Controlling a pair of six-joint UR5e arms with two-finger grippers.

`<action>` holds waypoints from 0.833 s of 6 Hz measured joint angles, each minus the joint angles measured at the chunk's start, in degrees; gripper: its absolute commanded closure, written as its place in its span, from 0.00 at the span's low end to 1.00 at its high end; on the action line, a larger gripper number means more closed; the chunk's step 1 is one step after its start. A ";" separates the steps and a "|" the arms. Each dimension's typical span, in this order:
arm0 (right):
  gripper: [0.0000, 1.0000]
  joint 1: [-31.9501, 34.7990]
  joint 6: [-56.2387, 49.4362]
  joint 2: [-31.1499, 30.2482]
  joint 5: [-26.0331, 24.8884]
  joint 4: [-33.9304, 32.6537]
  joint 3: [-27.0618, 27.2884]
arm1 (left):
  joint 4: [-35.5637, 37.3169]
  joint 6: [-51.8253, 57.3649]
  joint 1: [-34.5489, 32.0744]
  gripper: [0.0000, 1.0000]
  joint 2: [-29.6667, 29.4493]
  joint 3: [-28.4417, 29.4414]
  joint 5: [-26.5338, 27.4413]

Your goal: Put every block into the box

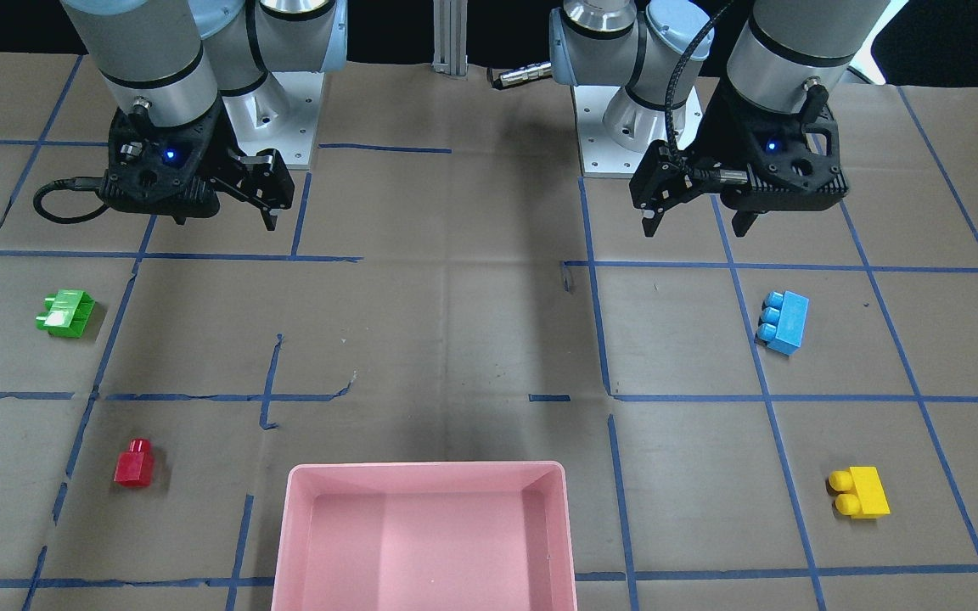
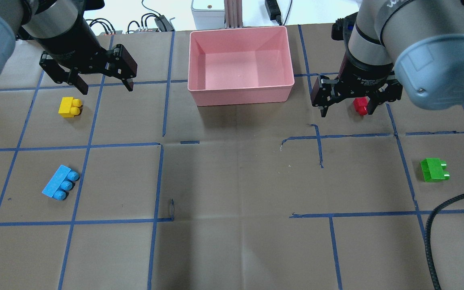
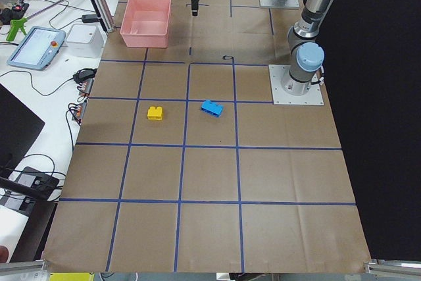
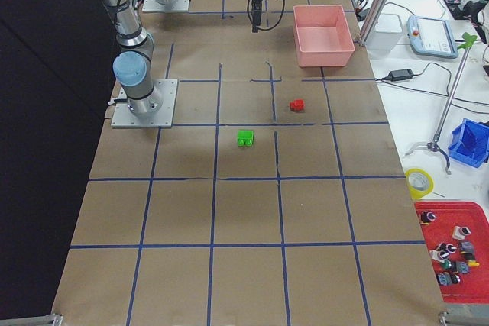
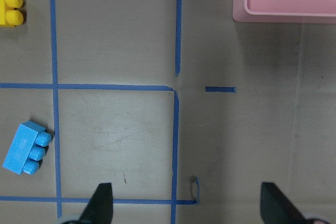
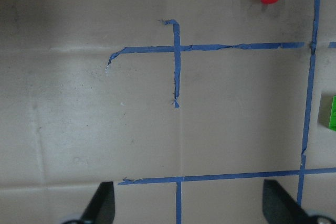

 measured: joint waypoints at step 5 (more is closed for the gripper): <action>0.01 -0.52 -1.93 1.85 -0.26 -2.83 0.54 | -0.20 -0.10 0.06 0.00 -0.02 -0.17 0.18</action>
